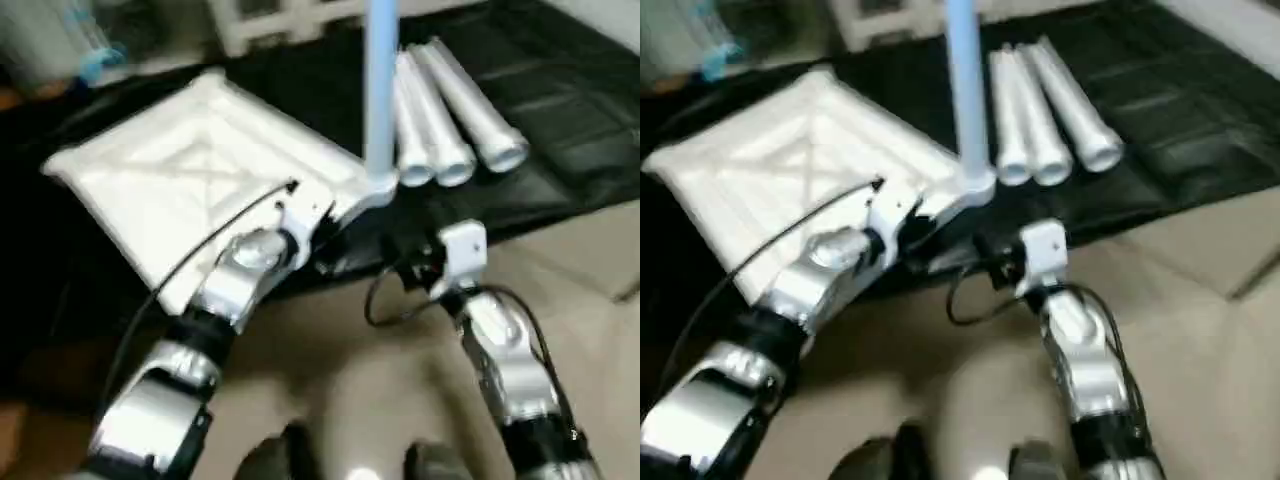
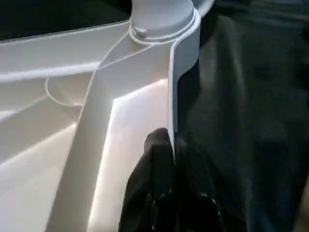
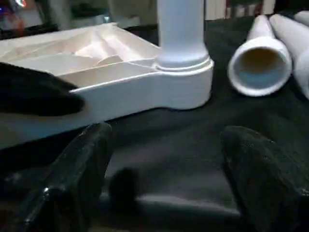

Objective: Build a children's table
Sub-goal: Rotate leg to tighten

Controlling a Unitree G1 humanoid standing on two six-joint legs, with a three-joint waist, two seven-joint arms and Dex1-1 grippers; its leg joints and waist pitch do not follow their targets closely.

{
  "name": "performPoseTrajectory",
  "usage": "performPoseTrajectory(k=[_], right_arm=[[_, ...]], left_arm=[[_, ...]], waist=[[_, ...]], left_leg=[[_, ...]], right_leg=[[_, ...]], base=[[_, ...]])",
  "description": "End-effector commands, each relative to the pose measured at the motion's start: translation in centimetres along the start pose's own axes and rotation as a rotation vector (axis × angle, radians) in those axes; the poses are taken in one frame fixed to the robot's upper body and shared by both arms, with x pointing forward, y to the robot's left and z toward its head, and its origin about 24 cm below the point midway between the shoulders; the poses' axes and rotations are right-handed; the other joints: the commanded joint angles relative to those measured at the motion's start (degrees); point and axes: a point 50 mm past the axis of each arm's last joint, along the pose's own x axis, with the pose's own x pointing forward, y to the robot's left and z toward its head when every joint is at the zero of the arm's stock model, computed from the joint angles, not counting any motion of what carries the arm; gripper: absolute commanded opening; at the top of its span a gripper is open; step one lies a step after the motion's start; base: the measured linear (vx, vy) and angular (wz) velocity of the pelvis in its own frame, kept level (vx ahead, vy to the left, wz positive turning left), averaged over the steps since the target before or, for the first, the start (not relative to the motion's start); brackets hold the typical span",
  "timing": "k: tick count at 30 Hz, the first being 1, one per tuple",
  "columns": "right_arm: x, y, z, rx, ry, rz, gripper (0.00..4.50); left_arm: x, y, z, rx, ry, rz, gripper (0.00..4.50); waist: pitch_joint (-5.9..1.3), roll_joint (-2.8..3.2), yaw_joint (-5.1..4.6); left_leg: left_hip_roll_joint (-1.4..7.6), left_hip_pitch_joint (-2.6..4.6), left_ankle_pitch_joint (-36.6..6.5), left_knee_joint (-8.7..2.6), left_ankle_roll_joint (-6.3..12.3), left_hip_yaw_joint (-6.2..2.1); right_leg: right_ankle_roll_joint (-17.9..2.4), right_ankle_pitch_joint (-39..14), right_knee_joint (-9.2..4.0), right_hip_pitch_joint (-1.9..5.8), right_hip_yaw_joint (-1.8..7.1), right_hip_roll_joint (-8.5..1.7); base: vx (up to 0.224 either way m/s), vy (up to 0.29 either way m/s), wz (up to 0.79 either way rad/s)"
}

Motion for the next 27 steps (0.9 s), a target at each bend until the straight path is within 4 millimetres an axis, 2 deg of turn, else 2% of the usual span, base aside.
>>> performPoseTrajectory(k=[1,2,3,4,5,6,7,8,9,10,11,12,13,14,15,16,17,18,19,20,21,22,23,24,25,26,27], right_arm=[[0.1,0.4,0.6,-0.013,-0.009,0.009,3.85],[0.0,0.4,0.6,-0.014,-0.006,0.009,3.86],[0.0,0.4,0.7,-0.015,-0.004,0.01,3.86],[0.0,0.4,0.7,-0.015,-0.003,0.01,3.86],[0.0,0.5,0.9,-0.015,-0.003,0.011,3.86],[0.0,0.6,1.2,-0.007,-0.011,0.016,3.86],[0.0,0.6,1.2,-0.004,-0.013,0.017,3.86],[0.1,0.5,1.4,-0.002,-0.023,0.015,3.86],[0.1,0.6,1.6,0.0,-0.03,0.017,3.86],[0.1,0.6,1.6,0.0,-0.03,0.017,3.86],[0.1,0.6,1.7,-0.002,-0.033,0.017,3.86],[0.2,0.6,2.0,0.001,-0.041,0.016,3.86],[0.2,0.6,2.1,0.002,-0.043,0.015,3.86],[0.3,0.6,2.4,0.008,-0.045,0.02,3.86],[0.4,0.6,2.6,0.012,-0.046,0.026,3.86],[0.4,0.7,2.7,0.013,-0.045,0.038,3.86],[0.4,0.7,2.7,0.013,-0.045,0.038,3.86],[0.6,1.0,2.9,-0.007,-0.038,0.091,3.86],[0.6,1.1,2.9,-0.011,-0.036,0.103,3.86],[0.7,1.2,2.9,-0.016,-0.034,0.116,3.86],[0.7,1.8,3.2,-0.066,-0.021,0.204,3.86],[0.6,2.0,3.4,-0.079,-0.017,0.243,3.86],[0.5,2.1,3.5,-0.075,-0.016,0.261,3.86],[0.3,2.4,3.9,-0.057,-0.015,0.317,3.86],[0.1,2.5,4.2,-0.045,-0.019,0.342,3.86],[-0.3,2.5,4.7,-0.022,-0.022,0.397,3.86],[-0.6,2.5,5.0,-0.017,-0.025,0.432,3.86]], left_arm=[[-0.3,2.1,2.1,-0.015,-0.105,0.113,0.28],[-0.3,2.4,2.4,-0.036,-0.124,0.116,0.44],[-0.3,2.6,2.5,-0.057,-0.125,0.123,0.55],[-0.3,2.9,2.5,-0.063,-0.128,0.136,0.55],[-0.3,3.2,2.7,-0.075,-0.14,0.136,0.55],[-0.5,3.7,3.2,-0.109,-0.183,0.148,0.61],[-0.6,3.8,3.3,-0.119,-0.195,0.151,0.82],[-0.8,3.9,3.6,-0.136,-0.217,0.155,0.94],[-1.0,4.2,3.9,-0.154,-0.242,0.168,0.94],[-1.0,4.2,3.9,-0.154,-0.242,0.168,0.92],[-1.2,4.4,4.2,-0.166,-0.265,0.177,0.98],[-1.5,4.7,5.0,-0.188,-0.318,0.193,1.16],[-1.7,4.8,5.3,-0.194,-0.334,0.198,1.34],[-2.6,5.3,6.6,-0.197,-0.422,0.213,1.4],[-3.3,5.3,7.2,-0.208,-0.458,0.196,1.4],[-4.3,5.3,7.7,-0.218,-0.489,0.156,1.4],[-4.3,5.3,7.7,-0.218,-0.489,0.156,1.4],[-5.8,5.1,7.3,-0.184,-0.459,0.086,1.4],[-6.1,5.0,7.2,-0.176,-0.45,0.072,1.4],[-6.4,4.9,7.1,-0.166,-0.438,0.055,1.4],[-8.9,4.0,5.4,-0.087,-0.328,-0.059,1.4],[-10.1,3.6,4.7,-0.062,-0.28,-0.112,1.4],[-10.7,3.4,4.4,-0.052,-0.26,-0.134,1.4],[-12.5,2.7,3.6,-0.027,-0.197,-0.206,1.4],[-13.4,2.6,3.4,-0.02,-0.174,-0.225,1.4],[-15.3,2.6,2.8,-0.01,-0.118,-0.251,1.4],[-16.7,2.6,2.7,-0.004,-0.082,-0.263,1.4]], waist=[[-6.32,-1.46,0.62],[-7.07,-1.2,0.19],[-6.6,-0.78,-0.45],[-6.75,-0.65,-0.79],[-6.75,-0.65,-0.79],[-7.12,-0.95,-1.27],[-6.92,-0.67,-1.45],[-6.88,-0.98,-1.51],[-6.77,-0.99,-1.45],[-6.8,-1.43,-1.53],[-6.8,-1.43,-1.53],[-7.05,-2.01,-1.5],[-7.08,-1.59,-1.29],[-7.34,-2.58,-1.36],[-7.34,-1.88,-1.07],[-7.4,-1.77,-1.02],[-7.67,-2.09,-0.93],[-7.66,-2.08,-0.89],[-7.7,-1.9,-0.84],[-7.36,-1.88,-1.04],[-7.75,-2.1,-0.94],[-7.69,-2.17,-1.42],[-7.69,-2.17,-1.42],[-7.48,-1.84,-1.56],[-7.35,-1.98,-1.55],[-7.47,-2.1,-1.21],[-7.02,-2.14,-1.14]], left_leg=[[1.87,0.17,4.1,-0.82,3.83,-1.65],[2.01,0.89,4.6,-0.53,4.34,-1.49],[2.01,-0.21,-1.4,-0.95,5.03,-1.11],[2.15,-1.15,-5.6,-0.93,4.55,-1.23],[2.15,-1.15,-5.6,-0.93,4.55,-1.23],[2.48,-0.78,-8.1,-1.1,5.06,-1.33],[2.61,-0.86,-8.6,-1.3,5.76,-1.36],[2.62,-0.91,-8.8,-1.37,6.12,-1.29],[2.67,-0.88,-9.0,-1.4,6.56,-1.22],[2.62,-0.94,-8.8,-1.27,7.06,-1.04],[2.62,-0.94,-8.8,-1.27,7.06,-1.04],[2.74,-0.69,-8.0,-1.13,7.78,-0.72],[2.76,-0.63,-7.0,-0.97,8.19,-0.62],[2.78,-0.6,-6.5,-0.94,8.52,-0.45],[3.04,-0.63,-5.4,-0.84,9.1,-0.57],[3.18,-0.53,-4.9,-0.74,9.29,-0.55],[3.41,-0.44,-4.4,-0.76,9.56,-0.59],[3.36,-0.38,-4.2,-0.55,9.95,-0.55],[3.52,-0.38,-4.1,-0.55,9.95,-0.68],[3.32,-0.36,-5.2,-0.62,9.45,-0.46],[3.53,-0.14,-6.2,-0.66,8.45,-0.52],[3.67,-0.98,-5.0,-0.95,8.0,-0.93],[3.67,-0.98,-5.0,-0.95,8.0,-0.93],[3.57,0.24,-8.4,-0.96,6.56,-0.36],[3.51,0.26,-10.0,-1.1,5.41,-0.23],[3.55,0.51,-10.5,-1.02,4.72,-0.22],[3.76,0.55,-12.3,-1.56,3.84,-0.19]], right_leg=[[-5.2,-25.4,-7.0,3.14,2.49,-2.33],[-7.3,-16.7,-6.18,2.73,2.01,-1.49],[-10.8,-11.0,-6.08,2.51,1.55,-0.7],[-12.7,-9.4,-5.7,3.15,1.32,-0.72],[-12.7,-9.4,-5.7,3.15,1.32,-0.72],[-14.5,-7.2,-5.77,2.96,1.09,-0.49],[-15.3,-6.4,-5.68,3.0,0.93,-0.47],[-15.2,-6.5,-5.84,3.03,0.9,-0.47],[-15.3,-6.6,-5.82,3.03,0.97,-0.64],[-15.4,-7.0,-5.83,3.04,1.09,-0.73],[-15.4,-7.0,-5.83,3.04,1.09,-0.73],[-15.4,-6.9,-5.95,2.93,1.24,-0.74],[-15.7,-6.5,-5.73,2.87,1.28,-0.84],[-15.8,-6.1,-5.78,2.9,1.3,-0.73],[-16.1,-5.3,-5.42,2.87,1.31,-1.0],[-16.4,-4.8,-5.21,2.79,1.33,-1.02],[-16.9,-4.1,-5.0,2.91,1.34,-1.07],[-17.0,-4.1,-4.85,2.72,1.25,-0.92],[-17.0,-4.2,-4.65,2.71,1.26,-1.02],[-16.4,-5.8,-4.9,2.52,1.28,-0.8],[-16.3,-6.7,-4.76,2.77,1.39,-1.02],[-15.5,-6.4,-4.02,3.36,1.26,-1.22],[-15.5,-6.4,-4.02,3.36,1.26,-1.22],[-14.9,-9.6,-4.75,2.15,1.55,-0.65],[-14.6,-11.5,-5.04,2.23,1.66,-0.61],[-14.6,-12.0,-5.01,2.21,1.74,-0.72],[-14.0,-14.1,-5.16,1.87,1.8,-0.43]], base=[[0.0,0.0,0.0],[0.0,0.0,0.0],[0.0,0.0,0.0],[0.0,0.0,0.0],[0.0,0.0,0.0],[0.003,0.05,-0.01],[0.003,0.05,-0.01],[0.005,0.057,-0.04],[0.013,0.057,-0.04],[0.013,0.057,-0.04],[0.0,0.0,0.0],[0.0,0.0,0.0],[0.0,0.0,0.0],[0.0,0.0,0.0],[0.0,0.0,0.0],[0.0,0.0,0.0],[0.0,0.0,0.0],[0.0,0.0,0.0],[0.0,0.0,0.0],[0.0,0.0,0.0],[0.0,0.0,0.0],[0.0,0.0,0.0],[0.0,0.0,0.0],[0.0,0.0,0.0],[0.0,0.0,0.0],[0.0,0.0,0.0],[0.0,0.0,0.0]])
